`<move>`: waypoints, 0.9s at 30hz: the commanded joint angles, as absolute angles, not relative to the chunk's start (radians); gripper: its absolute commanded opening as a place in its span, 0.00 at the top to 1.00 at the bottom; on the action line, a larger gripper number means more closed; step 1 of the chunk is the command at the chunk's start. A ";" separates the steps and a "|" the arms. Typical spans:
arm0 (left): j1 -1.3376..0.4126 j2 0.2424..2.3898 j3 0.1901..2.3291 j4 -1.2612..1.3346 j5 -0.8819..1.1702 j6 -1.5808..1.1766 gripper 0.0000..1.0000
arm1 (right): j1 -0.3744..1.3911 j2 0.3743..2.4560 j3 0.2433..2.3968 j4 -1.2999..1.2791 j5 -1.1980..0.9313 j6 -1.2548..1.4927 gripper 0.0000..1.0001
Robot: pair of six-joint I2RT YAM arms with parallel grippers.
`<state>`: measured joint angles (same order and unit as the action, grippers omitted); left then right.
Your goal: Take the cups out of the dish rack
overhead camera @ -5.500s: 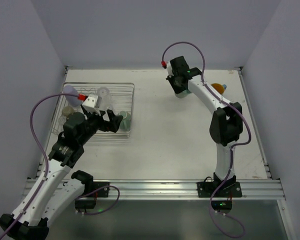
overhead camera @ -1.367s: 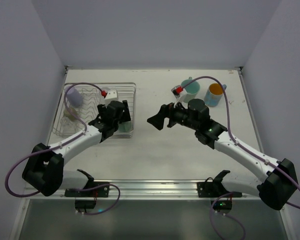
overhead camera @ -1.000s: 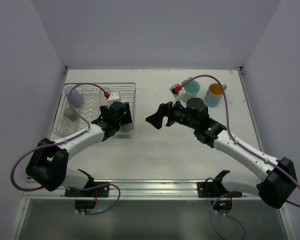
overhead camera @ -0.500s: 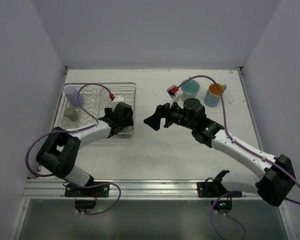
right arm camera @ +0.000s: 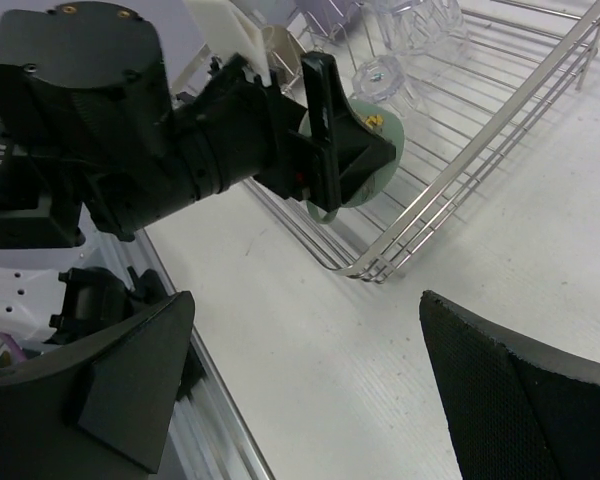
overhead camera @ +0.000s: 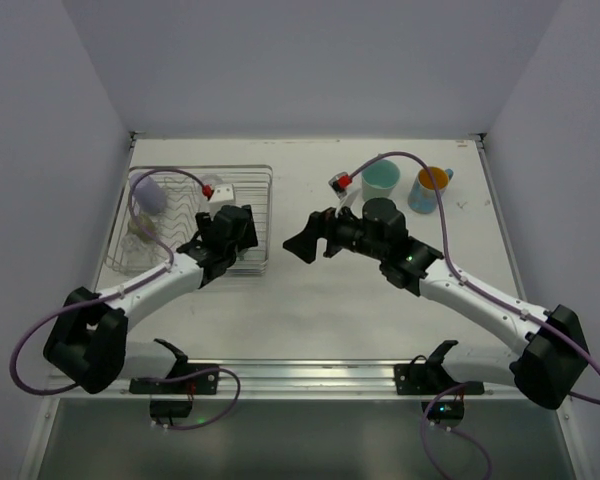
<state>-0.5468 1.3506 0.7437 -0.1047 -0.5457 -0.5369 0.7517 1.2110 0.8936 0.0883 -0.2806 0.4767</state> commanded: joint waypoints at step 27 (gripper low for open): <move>-0.551 0.698 0.747 0.187 -0.012 -0.768 0.80 | 0.776 1.238 0.810 0.724 -0.434 0.928 0.33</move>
<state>-0.5465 0.7364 0.7410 0.0357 -0.1032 -0.7013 0.7723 1.2427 0.7544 0.6537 -0.3702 0.9077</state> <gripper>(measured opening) 0.809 0.685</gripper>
